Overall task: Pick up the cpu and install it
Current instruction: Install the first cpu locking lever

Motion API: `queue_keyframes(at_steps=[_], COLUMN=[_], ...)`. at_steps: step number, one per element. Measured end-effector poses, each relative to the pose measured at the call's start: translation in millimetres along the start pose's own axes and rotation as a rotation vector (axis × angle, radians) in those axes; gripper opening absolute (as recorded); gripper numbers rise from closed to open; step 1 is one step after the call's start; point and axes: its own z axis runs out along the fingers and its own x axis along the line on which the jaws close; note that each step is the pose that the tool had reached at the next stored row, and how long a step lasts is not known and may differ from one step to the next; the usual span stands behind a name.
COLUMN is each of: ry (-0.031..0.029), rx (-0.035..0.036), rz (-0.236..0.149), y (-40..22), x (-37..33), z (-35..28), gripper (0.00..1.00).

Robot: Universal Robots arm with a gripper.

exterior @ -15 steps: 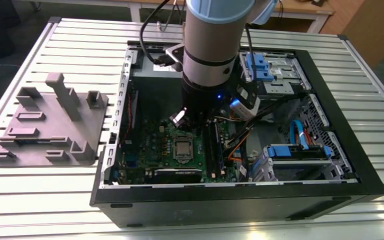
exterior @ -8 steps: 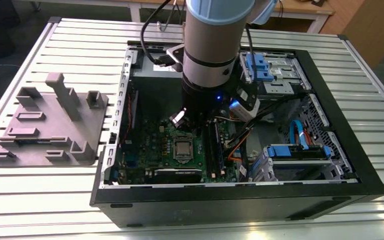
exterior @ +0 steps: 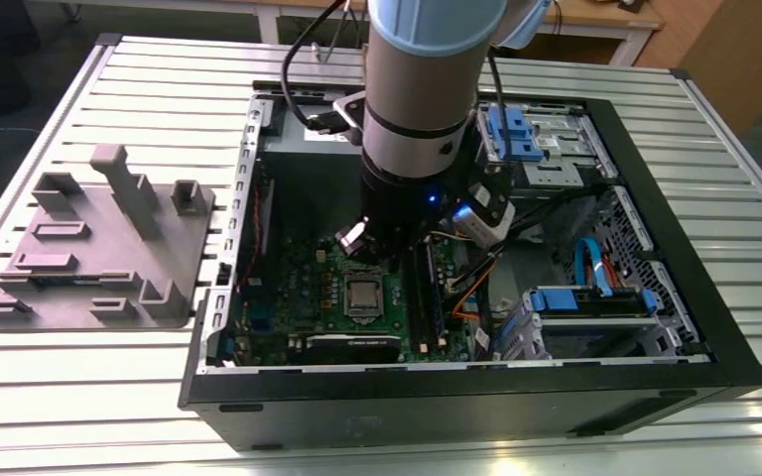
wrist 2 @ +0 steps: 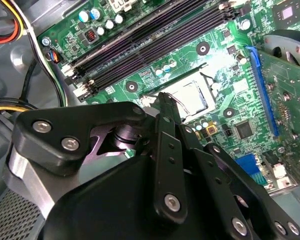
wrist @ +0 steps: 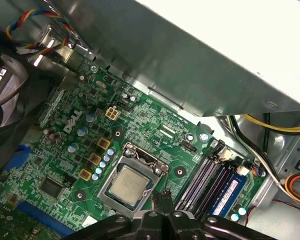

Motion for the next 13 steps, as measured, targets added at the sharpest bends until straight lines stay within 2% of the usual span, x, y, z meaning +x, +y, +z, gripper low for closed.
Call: queue_keyframes(at_steps=[6, 13], ry=[-0.0001, 0.0000], rx=[0.0000, 0.0001], rz=[0.004, 0.005], y=[-6.6, -7.1], x=[4.0, 4.0], z=[3.3, 7.3], gripper=[0.10, 0.10])
